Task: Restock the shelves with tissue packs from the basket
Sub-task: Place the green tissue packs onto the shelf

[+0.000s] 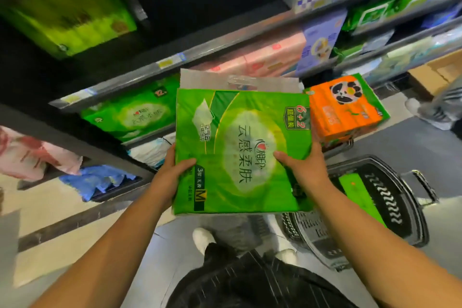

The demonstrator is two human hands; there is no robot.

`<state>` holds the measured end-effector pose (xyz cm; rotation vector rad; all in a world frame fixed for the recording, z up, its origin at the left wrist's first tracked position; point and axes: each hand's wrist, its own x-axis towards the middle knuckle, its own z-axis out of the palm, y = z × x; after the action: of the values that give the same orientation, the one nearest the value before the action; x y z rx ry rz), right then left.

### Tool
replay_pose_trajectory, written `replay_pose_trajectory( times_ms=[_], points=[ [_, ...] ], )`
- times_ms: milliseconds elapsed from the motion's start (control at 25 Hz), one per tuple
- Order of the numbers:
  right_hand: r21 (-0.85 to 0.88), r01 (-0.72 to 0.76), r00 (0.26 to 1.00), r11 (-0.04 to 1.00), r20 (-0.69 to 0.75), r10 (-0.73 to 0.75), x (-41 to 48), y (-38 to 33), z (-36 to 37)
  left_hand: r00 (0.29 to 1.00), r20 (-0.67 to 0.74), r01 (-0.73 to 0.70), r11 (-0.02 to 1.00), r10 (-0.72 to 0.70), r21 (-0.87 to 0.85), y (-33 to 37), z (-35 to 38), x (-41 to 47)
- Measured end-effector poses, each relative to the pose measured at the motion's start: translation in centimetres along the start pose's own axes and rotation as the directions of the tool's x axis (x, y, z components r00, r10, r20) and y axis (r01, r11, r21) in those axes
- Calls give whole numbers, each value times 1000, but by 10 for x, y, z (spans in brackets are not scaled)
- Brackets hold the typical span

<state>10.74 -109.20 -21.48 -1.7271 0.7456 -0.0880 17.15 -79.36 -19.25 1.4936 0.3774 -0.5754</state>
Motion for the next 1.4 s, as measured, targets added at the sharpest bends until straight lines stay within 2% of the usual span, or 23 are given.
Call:
replay_pose_trajectory(
  times_ms=[160, 320, 520, 680, 760, 880, 1000, 1200, 1400],
  points=[
    [-32, 117, 993, 993, 29, -116, 1, -64, 56, 993, -82, -91, 996, 90, -10, 44, -54, -7],
    [-12, 230, 973, 973, 27, -230, -5, -128, 112, 961, -196, -178, 979, 194, 96, 91, -109, -16],
    [21, 413, 911, 911, -22, -412, -16, -202, 176, 904, -214, -345, 927, 370, 145, 153, -179, -20],
    [42, 513, 858, 857, -63, -510, -27, -253, 218, 826, -203, -472, 842, 526, 261, 198, -226, -27],
    [48, 543, 839, 838, -52, -541, -31, -279, 235, 794, -203, -505, 808, 572, 303, 220, -246, -31],
    [50, 581, 814, 813, -41, -579, -33, -314, 252, 768, -209, -554, 792, 605, 256, 247, -268, -38],
    [65, 619, 785, 783, -22, -619, -33, -349, 264, 743, -214, -573, 768, 634, 285, 275, -282, -45],
    [103, 653, 754, 751, 10, -657, -21, -417, 279, 630, -256, -627, 675, 733, 390, 334, -303, -43],
    [95, 696, 712, 712, 41, -701, 3, -481, 292, 584, -302, -688, 656, 754, 310, 383, -303, -35]
  ],
)
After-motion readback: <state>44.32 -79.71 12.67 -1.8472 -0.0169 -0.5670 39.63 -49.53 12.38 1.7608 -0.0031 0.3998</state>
